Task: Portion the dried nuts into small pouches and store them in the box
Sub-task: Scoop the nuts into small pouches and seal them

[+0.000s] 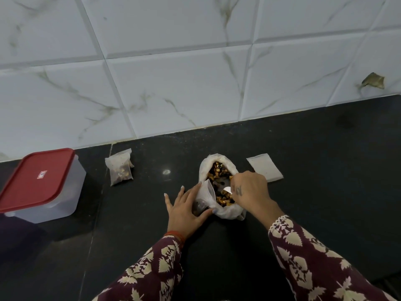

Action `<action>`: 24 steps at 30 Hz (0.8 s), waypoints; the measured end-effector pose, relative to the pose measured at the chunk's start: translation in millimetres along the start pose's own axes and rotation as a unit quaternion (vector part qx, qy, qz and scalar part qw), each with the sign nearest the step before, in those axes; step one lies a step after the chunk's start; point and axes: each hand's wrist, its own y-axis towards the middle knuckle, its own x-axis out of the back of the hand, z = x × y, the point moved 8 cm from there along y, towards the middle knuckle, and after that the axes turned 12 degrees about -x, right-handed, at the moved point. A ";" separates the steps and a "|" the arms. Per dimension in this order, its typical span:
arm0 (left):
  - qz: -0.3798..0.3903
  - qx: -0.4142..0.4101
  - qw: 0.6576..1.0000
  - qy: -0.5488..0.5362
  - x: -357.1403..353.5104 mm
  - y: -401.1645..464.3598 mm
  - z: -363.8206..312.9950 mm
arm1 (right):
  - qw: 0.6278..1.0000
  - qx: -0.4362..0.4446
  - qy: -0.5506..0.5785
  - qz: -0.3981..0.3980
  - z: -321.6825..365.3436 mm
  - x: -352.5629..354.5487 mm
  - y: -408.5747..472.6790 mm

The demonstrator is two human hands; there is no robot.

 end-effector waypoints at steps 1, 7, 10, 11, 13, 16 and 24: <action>0.003 0.001 1.000 0.001 -0.2 0.0 -0.2 | 0.999 -0.019 0.029 0.024 -4.8 -3.8 4.1; 0.016 0.004 1.000 0.009 0.6 2.5 -3.0 | 0.896 -0.201 0.316 0.238 -48.2 -41.1 26.6; 0.022 0.005 1.000 0.010 0.8 2.5 -4.4 | 0.839 -0.218 0.424 0.263 -48.5 -44.7 18.9; 0.023 0.005 1.000 0.011 0.6 2.4 -4.1 | 0.825 -0.222 0.444 0.270 -46.3 -45.0 15.1; 0.023 0.004 1.000 0.011 0.2 2.3 -3.1 | 0.801 -0.238 0.474 0.277 -41.7 -45.5 11.0; 0.026 0.003 1.000 0.013 0.2 2.3 -3.8 | 0.765 -0.276 0.505 0.288 -38.9 -51.6 8.5; -0.025 0.001 0.997 -0.074 7.7 0.9 -4.5 | 0.689 -0.325 0.578 0.293 -46.1 -78.3 1.6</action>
